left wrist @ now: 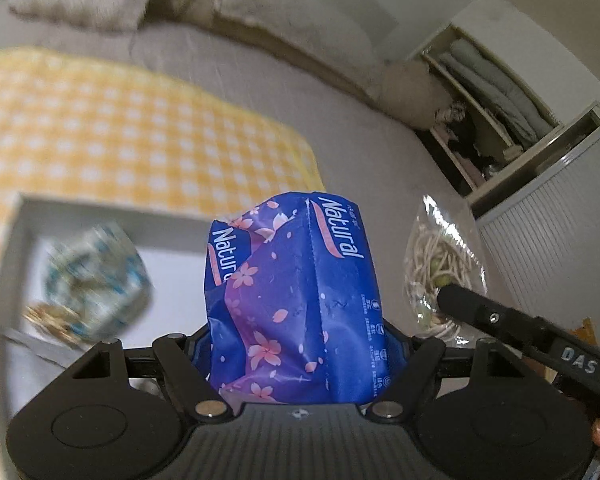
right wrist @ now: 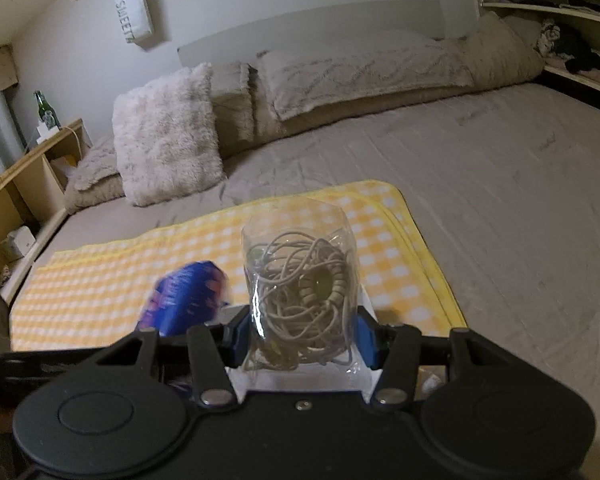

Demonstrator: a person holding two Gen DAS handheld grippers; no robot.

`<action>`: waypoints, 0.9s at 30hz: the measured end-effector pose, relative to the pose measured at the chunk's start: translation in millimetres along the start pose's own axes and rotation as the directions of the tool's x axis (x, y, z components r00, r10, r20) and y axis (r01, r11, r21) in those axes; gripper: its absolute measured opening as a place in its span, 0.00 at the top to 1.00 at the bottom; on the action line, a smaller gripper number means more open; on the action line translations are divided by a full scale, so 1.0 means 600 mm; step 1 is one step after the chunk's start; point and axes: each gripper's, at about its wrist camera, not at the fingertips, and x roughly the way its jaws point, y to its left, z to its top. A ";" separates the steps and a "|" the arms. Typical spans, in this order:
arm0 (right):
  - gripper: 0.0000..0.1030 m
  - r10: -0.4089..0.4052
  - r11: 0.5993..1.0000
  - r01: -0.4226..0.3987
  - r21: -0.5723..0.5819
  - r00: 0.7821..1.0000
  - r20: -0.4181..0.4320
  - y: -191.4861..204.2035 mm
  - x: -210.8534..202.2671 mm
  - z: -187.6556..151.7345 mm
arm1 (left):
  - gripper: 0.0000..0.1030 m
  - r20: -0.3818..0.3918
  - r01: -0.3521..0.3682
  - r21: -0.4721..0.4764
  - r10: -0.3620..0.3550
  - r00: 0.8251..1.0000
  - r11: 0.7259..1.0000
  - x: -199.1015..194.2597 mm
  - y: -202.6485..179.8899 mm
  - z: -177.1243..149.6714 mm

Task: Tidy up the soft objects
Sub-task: 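Carry the tissue pack with the left gripper while the right gripper carries the rubber bands to the box, then release the tissue pack into the box with the left gripper while the right gripper releases the rubber bands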

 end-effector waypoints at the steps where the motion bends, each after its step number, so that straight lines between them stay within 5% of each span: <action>1: 0.49 -0.002 1.000 0.002 0.000 1.000 -0.007 -0.005 0.002 -0.002 | 0.25 -0.018 0.007 -0.011 -0.007 1.000 1.000 0.014 0.002 -0.004; 15: 0.49 -0.036 0.999 0.035 -0.017 0.993 -0.114 -0.014 0.075 -0.013 | 0.23 -0.045 -0.109 -0.068 0.106 0.993 0.992 0.116 0.047 -0.002; 19: 0.48 -0.025 1.000 0.025 0.002 0.990 -0.140 -0.012 0.110 -0.013 | 0.04 -0.036 -0.110 -0.076 0.108 0.994 0.991 0.118 0.054 0.004; 27: 0.31 -0.055 0.997 0.063 0.048 0.986 -0.155 -0.022 0.132 -0.017 | 0.02 -0.042 -0.149 -0.016 0.149 0.988 0.989 0.089 0.059 0.011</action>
